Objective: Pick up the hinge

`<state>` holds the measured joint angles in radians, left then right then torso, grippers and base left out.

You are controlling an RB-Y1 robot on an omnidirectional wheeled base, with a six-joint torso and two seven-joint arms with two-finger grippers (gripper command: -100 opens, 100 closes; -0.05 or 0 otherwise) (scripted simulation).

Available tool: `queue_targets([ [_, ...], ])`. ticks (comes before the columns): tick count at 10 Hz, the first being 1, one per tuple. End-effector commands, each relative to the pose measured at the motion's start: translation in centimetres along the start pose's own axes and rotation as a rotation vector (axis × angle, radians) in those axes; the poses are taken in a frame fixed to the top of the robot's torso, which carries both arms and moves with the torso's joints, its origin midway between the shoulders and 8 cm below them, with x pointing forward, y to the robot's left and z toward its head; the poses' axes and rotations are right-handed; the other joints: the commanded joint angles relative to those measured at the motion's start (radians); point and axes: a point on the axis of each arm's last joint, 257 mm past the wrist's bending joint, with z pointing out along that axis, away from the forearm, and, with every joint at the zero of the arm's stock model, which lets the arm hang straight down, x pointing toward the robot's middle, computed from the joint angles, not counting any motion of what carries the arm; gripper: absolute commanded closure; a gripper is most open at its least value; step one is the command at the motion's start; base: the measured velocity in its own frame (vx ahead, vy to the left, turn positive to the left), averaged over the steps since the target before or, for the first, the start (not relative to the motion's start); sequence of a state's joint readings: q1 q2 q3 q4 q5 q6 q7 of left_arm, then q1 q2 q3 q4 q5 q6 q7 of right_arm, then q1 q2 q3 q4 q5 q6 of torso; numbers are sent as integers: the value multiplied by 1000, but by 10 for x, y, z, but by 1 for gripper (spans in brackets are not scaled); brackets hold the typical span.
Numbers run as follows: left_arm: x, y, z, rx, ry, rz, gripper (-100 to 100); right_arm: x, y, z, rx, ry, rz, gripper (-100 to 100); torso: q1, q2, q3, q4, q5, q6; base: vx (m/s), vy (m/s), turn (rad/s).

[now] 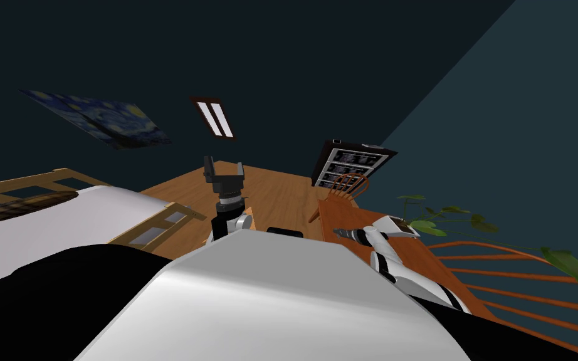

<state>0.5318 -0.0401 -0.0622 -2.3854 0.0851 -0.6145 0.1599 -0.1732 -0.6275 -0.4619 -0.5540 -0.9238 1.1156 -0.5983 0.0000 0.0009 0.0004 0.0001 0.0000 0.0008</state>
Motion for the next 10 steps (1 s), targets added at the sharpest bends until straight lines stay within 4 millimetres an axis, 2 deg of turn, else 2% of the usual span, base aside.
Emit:
queue_targets([
  [1,0,0,0,0,0,0,0,0,0,0,0,0,0,-100,0,0,0,0,0,0,-4,-5,4],
  [2,0,0,0,0,0,0,0,-1,-1,0,4,-2,5,0,0,0,0,0,0,0,0,0,0],
  [3,0,0,0,0,0,0,0,-6,-9,13,5,-3,2,-100,1,0,0,0,0,0,23,-20,-25],
  [5,0,0,0,0,0,0,0,-12,-17,26,6,-4,-1,-100,-1,-2,-1,-1,0,0,38,-44,-15],
  [7,0,0,0,0,0,0,0,-11,-17,25,7,-5,1,-100,-1,-3,-2,-1,0,0,24,-18,-2],
  [8,0,0,0,0,0,0,0,-11,-17,25,7,-5,0,100,-1,-3,-2,-1,-1,0,0,0,0],
  [10,0,0,0,0,0,0,0,-11,-17,25,6,-5,1,100,-1,-2,-1,-1,-1,-1,0,0,0],
])
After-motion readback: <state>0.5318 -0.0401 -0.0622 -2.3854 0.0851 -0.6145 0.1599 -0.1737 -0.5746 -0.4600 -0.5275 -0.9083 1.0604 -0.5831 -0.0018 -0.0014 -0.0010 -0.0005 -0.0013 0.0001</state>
